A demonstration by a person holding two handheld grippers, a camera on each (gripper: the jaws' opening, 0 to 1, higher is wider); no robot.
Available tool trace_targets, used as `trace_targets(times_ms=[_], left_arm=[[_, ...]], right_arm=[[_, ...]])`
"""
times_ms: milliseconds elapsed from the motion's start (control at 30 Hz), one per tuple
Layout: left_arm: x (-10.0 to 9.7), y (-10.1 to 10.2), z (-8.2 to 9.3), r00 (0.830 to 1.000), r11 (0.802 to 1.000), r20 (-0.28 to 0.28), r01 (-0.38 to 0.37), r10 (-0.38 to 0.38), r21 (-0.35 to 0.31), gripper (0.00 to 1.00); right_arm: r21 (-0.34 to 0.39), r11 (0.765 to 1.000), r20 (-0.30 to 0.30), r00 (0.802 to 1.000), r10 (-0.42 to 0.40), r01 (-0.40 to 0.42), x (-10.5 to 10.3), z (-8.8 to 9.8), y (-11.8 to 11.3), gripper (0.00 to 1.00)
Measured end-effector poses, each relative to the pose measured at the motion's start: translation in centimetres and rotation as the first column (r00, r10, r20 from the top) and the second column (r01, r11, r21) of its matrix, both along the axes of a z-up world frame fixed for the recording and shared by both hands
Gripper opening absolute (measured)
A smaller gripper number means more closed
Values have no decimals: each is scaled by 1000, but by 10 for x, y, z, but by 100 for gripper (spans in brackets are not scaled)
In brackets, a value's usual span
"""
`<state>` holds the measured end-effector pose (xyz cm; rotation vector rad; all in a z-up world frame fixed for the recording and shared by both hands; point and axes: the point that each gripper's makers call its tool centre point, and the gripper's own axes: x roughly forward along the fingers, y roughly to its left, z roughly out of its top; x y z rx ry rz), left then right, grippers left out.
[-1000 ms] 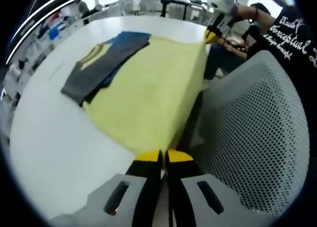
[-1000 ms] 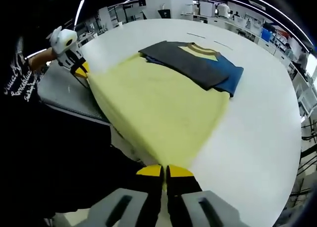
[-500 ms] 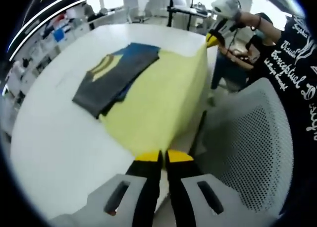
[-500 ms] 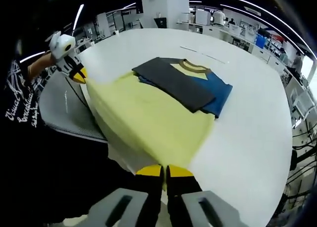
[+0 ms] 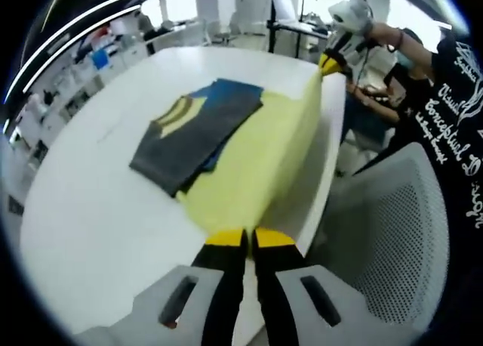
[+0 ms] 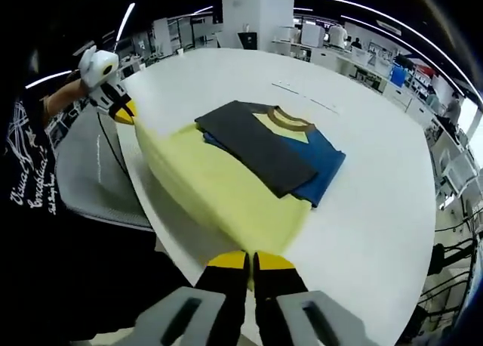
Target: Fold the garment on the visible template until the final outline fits inside the template.
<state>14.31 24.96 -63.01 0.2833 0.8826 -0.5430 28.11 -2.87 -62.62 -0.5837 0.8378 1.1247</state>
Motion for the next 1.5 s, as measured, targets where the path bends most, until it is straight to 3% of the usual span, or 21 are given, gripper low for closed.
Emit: trace_targets(times_ms=[400,867,1033,1167,1333,1500], left_arm=[[30,18,9,998,998,21,-52,53,-21,0],[75,37,26,993,997,93,-75,74,6,0],[92,47,34,990,995,119,-77,70,55,0],[109,54,42,983,994,157,-100,90,55,0],[123,62,42,980,991,167,-122,112,50,0],[139,71,48,965,984,205,-177,165,38,0]], right_arm=[[10,1000,25,1000,10,-11,32,10,16,0],[11,1000,73,997,19,-20,67,25,37,0],[13,1000,96,995,24,-25,81,30,46,0],[16,1000,121,992,23,-26,95,35,52,0],[30,999,135,991,23,-27,109,41,59,0],[44,999,156,988,17,-24,123,46,66,0]])
